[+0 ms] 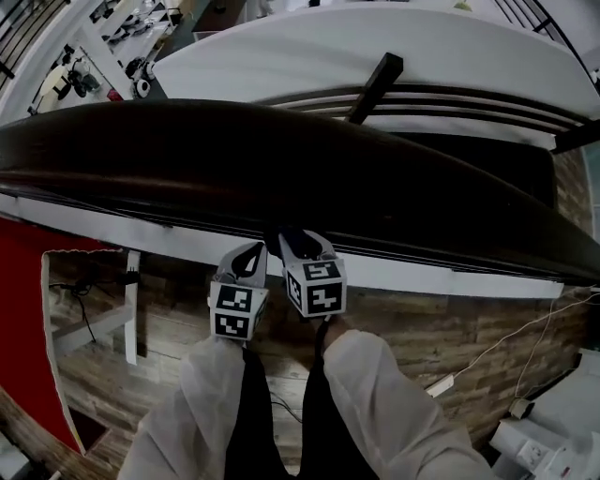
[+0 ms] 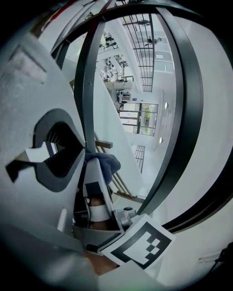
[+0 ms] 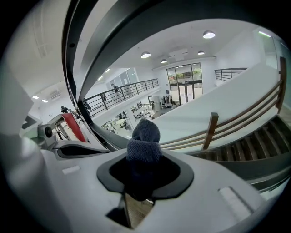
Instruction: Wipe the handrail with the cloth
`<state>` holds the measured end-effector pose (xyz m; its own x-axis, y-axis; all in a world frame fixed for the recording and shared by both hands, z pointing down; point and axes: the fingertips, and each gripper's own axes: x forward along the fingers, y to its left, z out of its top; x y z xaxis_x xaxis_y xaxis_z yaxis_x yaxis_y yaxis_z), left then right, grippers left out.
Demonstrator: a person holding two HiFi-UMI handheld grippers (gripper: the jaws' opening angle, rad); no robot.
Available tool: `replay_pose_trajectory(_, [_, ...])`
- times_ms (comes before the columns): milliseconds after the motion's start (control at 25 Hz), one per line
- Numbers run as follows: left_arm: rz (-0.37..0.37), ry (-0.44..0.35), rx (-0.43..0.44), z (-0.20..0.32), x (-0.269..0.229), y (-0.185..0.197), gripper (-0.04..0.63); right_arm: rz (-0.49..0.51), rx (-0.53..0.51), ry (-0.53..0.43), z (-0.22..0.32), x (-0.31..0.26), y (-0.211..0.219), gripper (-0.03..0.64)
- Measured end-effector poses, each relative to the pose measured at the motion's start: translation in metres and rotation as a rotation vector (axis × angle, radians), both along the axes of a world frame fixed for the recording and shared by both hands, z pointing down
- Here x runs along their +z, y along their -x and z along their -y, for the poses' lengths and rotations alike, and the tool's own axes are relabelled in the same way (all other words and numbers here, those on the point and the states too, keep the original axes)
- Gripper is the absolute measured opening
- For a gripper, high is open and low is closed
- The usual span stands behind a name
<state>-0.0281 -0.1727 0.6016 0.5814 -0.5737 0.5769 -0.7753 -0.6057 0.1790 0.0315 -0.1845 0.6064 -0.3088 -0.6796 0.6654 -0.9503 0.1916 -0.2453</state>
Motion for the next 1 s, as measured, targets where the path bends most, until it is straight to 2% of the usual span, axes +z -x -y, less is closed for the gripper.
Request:
replay_pose_trajectory(680, [-0.021,0.004,0.198,-0.045,-0.002,-0.157,-0.003,-0.036,0.155,-0.029,-0.052,-0.007,-0.155,0.11])
replay_pose_trajectory(1000, [-0.049,-0.005,0.259,-0.065,-0.007,-0.231,-0.003,-0.047,0.212,-0.04,-0.077,-0.01,-0.226,0.11])
